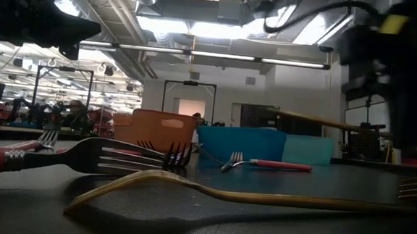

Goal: Sort silverware by color (type)
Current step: Put the gold fork into the blue bin

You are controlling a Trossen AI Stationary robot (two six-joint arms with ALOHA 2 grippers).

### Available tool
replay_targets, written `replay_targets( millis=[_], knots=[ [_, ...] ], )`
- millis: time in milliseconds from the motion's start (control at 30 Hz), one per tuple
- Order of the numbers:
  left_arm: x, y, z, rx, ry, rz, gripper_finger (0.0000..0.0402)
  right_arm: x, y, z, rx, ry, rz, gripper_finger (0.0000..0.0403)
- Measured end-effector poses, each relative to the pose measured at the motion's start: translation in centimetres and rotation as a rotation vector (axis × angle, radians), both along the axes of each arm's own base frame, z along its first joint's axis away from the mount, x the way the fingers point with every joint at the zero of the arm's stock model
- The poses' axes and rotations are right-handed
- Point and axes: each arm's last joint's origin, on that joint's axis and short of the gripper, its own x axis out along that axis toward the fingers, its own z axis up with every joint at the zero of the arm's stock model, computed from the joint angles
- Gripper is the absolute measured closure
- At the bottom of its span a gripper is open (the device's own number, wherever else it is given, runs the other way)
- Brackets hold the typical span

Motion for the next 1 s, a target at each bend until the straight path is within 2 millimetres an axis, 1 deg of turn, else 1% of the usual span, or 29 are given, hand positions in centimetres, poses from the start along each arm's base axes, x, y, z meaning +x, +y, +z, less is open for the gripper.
replay_targets(
  millis=[133, 233, 367, 500, 667, 833, 1000],
  knots=[
    [0.0, 0.0, 0.0, 0.0, 0.0, 0.0, 0.0401, 1.5, -1.9, 1.0, -0.053, -0.065, -0.091, 0.0398],
    [0.0, 0.0, 0.0, 0.0, 0.0, 0.0, 0.0401, 2.6, -4.0, 1.7, -0.114, -0.12, -0.184, 0.0398],
    [0.0, 0.0, 0.0, 0.0, 0.0, 0.0, 0.0401, 4.0, -7.3, 2.2, -0.171, -0.191, -0.31, 0.0398],
    [0.0, 0.0, 0.0, 0.0, 0.0, 0.0, 0.0401, 5.1, -10.9, 2.5, -0.173, -0.272, -0.429, 0.0398],
    [0.0, 0.0, 0.0, 0.0, 0.0, 0.0, 0.0401, 6.4, -14.9, 3.3, -0.166, -0.432, -0.539, 0.0398],
    [0.0, 0.0, 0.0, 0.0, 0.0, 0.0, 0.0401, 7.0, -17.4, 4.1, -0.156, -0.557, -0.591, 0.0398],
    [0.0, 0.0, 0.0, 0.0, 0.0, 0.0, 0.0401, 7.2, -18.8, 4.6, -0.171, -0.624, -0.623, 0.0398]
  ],
)
